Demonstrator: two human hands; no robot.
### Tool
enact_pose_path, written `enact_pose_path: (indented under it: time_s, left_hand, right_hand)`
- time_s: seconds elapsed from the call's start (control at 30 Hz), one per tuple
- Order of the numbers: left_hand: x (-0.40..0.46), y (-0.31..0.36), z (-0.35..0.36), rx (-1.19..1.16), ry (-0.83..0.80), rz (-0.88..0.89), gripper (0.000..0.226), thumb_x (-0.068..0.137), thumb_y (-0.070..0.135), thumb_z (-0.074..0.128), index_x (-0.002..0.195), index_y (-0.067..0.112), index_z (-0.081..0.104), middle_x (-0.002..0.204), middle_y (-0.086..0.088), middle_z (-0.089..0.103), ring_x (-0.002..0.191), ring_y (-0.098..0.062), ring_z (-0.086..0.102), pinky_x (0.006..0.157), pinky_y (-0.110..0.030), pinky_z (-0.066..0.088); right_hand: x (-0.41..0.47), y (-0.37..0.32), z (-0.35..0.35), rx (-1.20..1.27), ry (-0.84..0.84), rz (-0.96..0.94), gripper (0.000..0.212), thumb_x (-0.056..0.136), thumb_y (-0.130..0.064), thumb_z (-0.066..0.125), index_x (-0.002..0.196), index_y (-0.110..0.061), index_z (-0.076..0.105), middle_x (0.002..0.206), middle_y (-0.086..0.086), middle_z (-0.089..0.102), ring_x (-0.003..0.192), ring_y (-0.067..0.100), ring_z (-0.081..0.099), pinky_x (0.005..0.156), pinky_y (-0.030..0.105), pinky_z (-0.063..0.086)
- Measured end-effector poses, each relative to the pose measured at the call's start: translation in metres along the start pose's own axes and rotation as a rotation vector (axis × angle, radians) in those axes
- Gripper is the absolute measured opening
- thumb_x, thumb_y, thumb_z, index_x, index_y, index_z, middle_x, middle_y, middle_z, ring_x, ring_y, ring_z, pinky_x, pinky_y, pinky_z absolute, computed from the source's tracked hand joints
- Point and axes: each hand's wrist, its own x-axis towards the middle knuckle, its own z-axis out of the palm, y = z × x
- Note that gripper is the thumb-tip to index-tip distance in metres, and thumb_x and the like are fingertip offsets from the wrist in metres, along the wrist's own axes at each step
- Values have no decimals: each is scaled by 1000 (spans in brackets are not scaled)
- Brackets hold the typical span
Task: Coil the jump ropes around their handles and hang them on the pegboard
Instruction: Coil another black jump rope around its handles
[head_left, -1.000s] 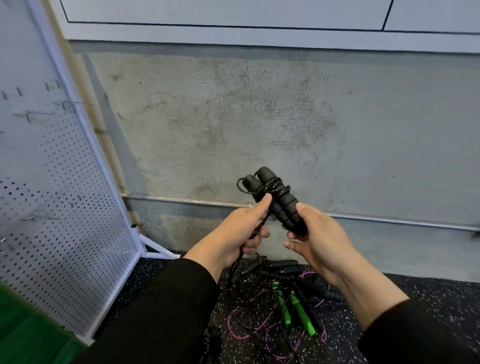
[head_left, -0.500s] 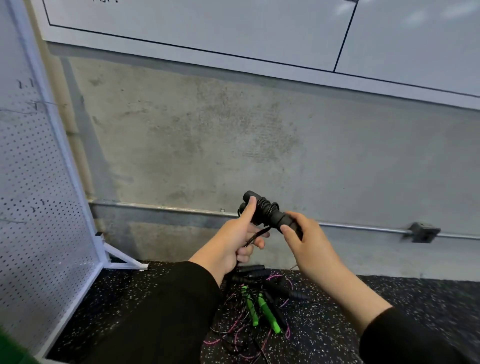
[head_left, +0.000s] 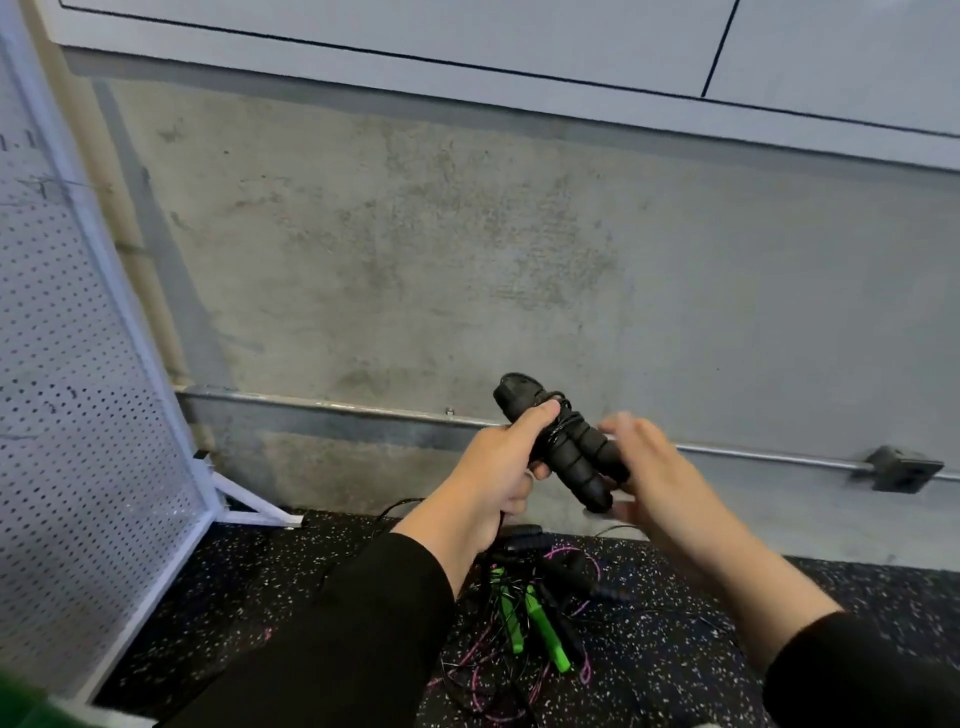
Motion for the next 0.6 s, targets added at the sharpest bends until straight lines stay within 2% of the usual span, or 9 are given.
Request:
enact_pose_path:
  time_s: [0.03, 0.1, 0.17, 0.23, 0.33, 0.43, 0.5, 0.6]
  left_hand:
    - [1, 0, 2, 13, -4, 28, 44, 93, 59, 60, 88, 15, 57, 64, -1, 48, 44, -11, 21, 46, -27, 14]
    - [4, -1, 2, 39, 7, 70, 43, 93, 57, 61, 91, 13, 59, 66, -2, 50, 42, -10, 24, 45, -24, 16]
    - [6, -4, -2, 92, 14, 77, 45, 89, 58, 61, 91, 13, 58, 67, -4, 51, 41, -10, 25, 48, -26, 17]
    - [7, -7, -7, 112, -18, 61, 43, 93, 56, 57, 91, 14, 55, 67, -2, 51, 45, -11, 24, 50, -28, 15]
    - [11, -8, -14, 98, -39, 43, 40, 99, 51, 54, 95, 11, 54, 69, -1, 52, 48, -12, 24, 46, -26, 18]
    - [19, -5, -21, 128, -30, 28, 42, 98, 54, 54, 94, 12, 59, 73, -4, 56, 48, -13, 26, 48, -29, 16]
    - [25, -5, -26, 180, -29, 16, 41, 97, 57, 55, 89, 19, 66, 73, -5, 55, 46, -12, 25, 47, -29, 14]
    - [34, -11, -28, 226, -49, -57, 55, 92, 68, 54, 104, 17, 70, 70, -2, 53, 45, -12, 22, 44, -24, 14]
  right_hand:
    - [3, -1, -5, 207, -112, 168, 60, 93, -64, 45, 121, -14, 65, 114, 24, 66, 82, 30, 67, 72, 40, 63]
    - [6, 2, -14, 361, -372, 386, 73, 94, -69, 34, 129, -13, 66, 109, 30, 66, 72, 35, 68, 67, 39, 63]
    - [10, 11, -18, 424, -539, 454, 71, 96, -67, 33, 132, -14, 65, 103, 27, 65, 69, 30, 67, 64, 34, 61]
    - [16, 20, -17, 482, -587, 469, 67, 97, -63, 38, 131, -12, 65, 95, 21, 62, 68, 25, 61, 62, 30, 58]
    - [28, 27, -13, 527, -559, 439, 60, 97, -53, 46, 129, -5, 62, 87, 19, 56, 64, 21, 52, 56, 28, 53]
    - [37, 24, -11, 441, -452, 316, 52, 98, -41, 52, 128, 2, 59, 84, 18, 56, 65, 20, 49, 56, 28, 49]
    - [42, 21, -13, 365, -317, 225, 41, 98, -33, 56, 126, -4, 63, 82, 14, 58, 64, 19, 48, 56, 28, 49]
    - [49, 21, -15, 155, -146, 120, 24, 100, -29, 59, 120, -20, 69, 89, 8, 66, 65, 16, 50, 59, 30, 52]
